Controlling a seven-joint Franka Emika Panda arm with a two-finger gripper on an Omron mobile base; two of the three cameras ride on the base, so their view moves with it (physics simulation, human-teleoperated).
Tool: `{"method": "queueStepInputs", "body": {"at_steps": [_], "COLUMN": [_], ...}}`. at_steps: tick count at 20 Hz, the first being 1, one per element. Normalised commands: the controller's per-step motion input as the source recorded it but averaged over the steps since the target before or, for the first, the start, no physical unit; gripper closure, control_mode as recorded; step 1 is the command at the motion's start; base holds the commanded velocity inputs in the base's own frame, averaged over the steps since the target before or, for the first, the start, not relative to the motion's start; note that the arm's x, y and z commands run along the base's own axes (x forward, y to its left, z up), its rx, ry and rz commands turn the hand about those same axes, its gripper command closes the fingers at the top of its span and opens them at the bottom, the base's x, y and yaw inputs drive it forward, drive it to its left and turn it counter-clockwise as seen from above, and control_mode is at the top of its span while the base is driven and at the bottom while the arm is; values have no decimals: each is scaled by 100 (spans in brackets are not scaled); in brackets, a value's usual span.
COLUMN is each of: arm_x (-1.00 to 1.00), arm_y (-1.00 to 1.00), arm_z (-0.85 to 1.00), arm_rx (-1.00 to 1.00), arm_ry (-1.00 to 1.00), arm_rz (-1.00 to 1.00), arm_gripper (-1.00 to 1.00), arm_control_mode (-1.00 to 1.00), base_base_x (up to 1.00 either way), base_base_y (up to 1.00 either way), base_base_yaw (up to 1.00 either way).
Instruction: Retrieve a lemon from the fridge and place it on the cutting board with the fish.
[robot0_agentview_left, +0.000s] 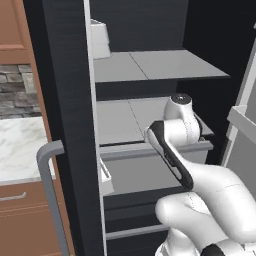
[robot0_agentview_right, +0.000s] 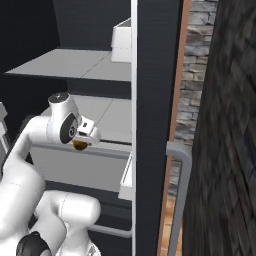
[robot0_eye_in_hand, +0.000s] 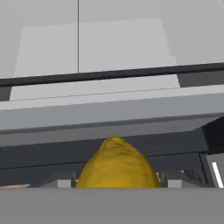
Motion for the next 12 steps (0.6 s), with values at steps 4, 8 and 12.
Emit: {"method": "queueStepInputs", "body": {"at_steps": [4, 8, 12], "arm_x": [-95, -87, -83], "arm_y": [-8, -1, -3], "arm_z": [45, 50, 48], "arm_rx": [0, 0, 0], "arm_ry": [2, 14, 11], "arm_rz": [-7, -3, 2], "arm_gripper": [100, 100, 100], "arm_control_mode": [-100, -100, -100], "base_base_x": [0, 0, 0], "base_base_y": [0, 0, 0], "base_base_yaw": [0, 0, 0]}}
